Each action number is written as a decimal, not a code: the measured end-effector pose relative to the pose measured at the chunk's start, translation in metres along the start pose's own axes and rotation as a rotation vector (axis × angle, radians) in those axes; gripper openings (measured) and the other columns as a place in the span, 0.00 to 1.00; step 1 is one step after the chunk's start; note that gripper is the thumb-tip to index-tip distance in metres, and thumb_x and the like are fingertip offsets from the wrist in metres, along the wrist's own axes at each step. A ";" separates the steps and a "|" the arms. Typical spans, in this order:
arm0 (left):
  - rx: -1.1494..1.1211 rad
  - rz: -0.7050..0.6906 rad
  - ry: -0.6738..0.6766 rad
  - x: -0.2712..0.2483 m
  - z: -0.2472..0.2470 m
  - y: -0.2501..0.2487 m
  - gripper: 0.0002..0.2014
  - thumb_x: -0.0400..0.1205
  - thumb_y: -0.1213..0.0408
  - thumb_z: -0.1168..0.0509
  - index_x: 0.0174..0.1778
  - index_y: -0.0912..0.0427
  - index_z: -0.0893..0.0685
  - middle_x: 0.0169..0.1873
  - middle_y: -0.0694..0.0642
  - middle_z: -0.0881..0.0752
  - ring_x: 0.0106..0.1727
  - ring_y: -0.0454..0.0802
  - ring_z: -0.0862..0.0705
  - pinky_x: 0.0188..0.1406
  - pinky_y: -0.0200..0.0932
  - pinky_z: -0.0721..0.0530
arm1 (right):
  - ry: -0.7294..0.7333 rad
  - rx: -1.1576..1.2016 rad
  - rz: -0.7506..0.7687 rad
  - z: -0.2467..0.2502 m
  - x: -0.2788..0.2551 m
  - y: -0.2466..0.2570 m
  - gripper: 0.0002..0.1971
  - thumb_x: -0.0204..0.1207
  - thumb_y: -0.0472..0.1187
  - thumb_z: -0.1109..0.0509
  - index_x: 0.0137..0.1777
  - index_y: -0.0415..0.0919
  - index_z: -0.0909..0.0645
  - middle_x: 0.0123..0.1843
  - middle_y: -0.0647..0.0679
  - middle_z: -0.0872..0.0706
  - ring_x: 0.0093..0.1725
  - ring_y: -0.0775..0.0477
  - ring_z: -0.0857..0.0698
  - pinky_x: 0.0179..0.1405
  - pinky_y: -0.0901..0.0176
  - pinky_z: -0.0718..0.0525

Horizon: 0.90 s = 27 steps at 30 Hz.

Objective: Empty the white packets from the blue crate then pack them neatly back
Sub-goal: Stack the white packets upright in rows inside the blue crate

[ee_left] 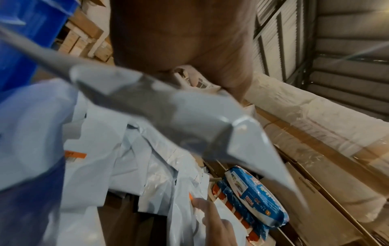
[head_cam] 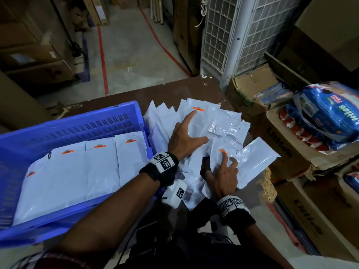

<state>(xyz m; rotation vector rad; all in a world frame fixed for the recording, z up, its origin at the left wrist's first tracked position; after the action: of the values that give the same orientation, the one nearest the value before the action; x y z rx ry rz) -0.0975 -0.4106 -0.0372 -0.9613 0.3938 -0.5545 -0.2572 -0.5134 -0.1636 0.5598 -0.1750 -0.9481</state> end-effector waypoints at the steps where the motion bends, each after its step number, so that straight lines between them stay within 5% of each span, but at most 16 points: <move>1: 0.002 -0.014 -0.003 0.000 0.003 -0.004 0.47 0.61 0.37 0.30 0.79 0.29 0.40 0.70 0.50 0.23 0.69 0.53 0.25 0.68 0.57 0.21 | -0.008 0.032 0.024 0.005 -0.001 0.004 0.46 0.65 0.59 0.24 0.81 0.57 0.42 0.76 0.39 0.34 0.63 0.28 0.23 0.49 0.38 0.16; 12: 0.005 -0.103 -0.111 -0.019 0.081 -0.021 0.44 0.61 0.41 0.28 0.77 0.36 0.31 0.73 0.49 0.26 0.73 0.48 0.27 0.69 0.43 0.26 | -0.103 0.257 0.250 0.070 -0.012 0.085 0.40 0.71 0.60 0.27 0.82 0.56 0.38 0.78 0.44 0.31 0.72 0.37 0.23 0.64 0.40 0.19; 16: 0.018 -0.052 -0.176 -0.036 0.134 0.004 0.43 0.62 0.46 0.26 0.77 0.38 0.29 0.72 0.51 0.26 0.71 0.49 0.26 0.66 0.43 0.25 | -0.095 0.253 0.297 0.083 -0.024 0.133 0.38 0.72 0.56 0.24 0.80 0.55 0.34 0.79 0.44 0.30 0.73 0.40 0.24 0.68 0.46 0.23; 20: 0.044 0.008 -0.236 -0.058 0.189 0.039 0.46 0.57 0.41 0.29 0.76 0.38 0.28 0.69 0.52 0.23 0.69 0.51 0.24 0.66 0.50 0.22 | -0.050 0.300 0.410 0.083 -0.045 0.186 0.36 0.71 0.51 0.23 0.79 0.57 0.33 0.75 0.47 0.28 0.70 0.46 0.22 0.60 0.60 0.27; 27: 0.000 0.144 -0.339 -0.098 0.274 0.095 0.41 0.60 0.50 0.25 0.73 0.45 0.26 0.68 0.53 0.25 0.66 0.50 0.24 0.56 0.42 0.25 | 0.119 0.339 0.556 0.058 -0.083 0.278 0.33 0.72 0.57 0.24 0.76 0.56 0.30 0.73 0.49 0.25 0.71 0.50 0.25 0.65 0.61 0.29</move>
<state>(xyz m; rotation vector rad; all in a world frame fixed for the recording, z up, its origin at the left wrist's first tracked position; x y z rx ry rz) -0.0008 -0.1286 0.0317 -0.9973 0.1568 -0.2532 -0.1281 -0.3418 0.0400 0.8242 -0.3665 -0.3419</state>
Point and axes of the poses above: each hand's wrist, its own x-axis towards the middle knuckle, its own z-axis out of the back of the hand, y = z × x, the point moved 7 cm from there along x, towards the middle knuckle
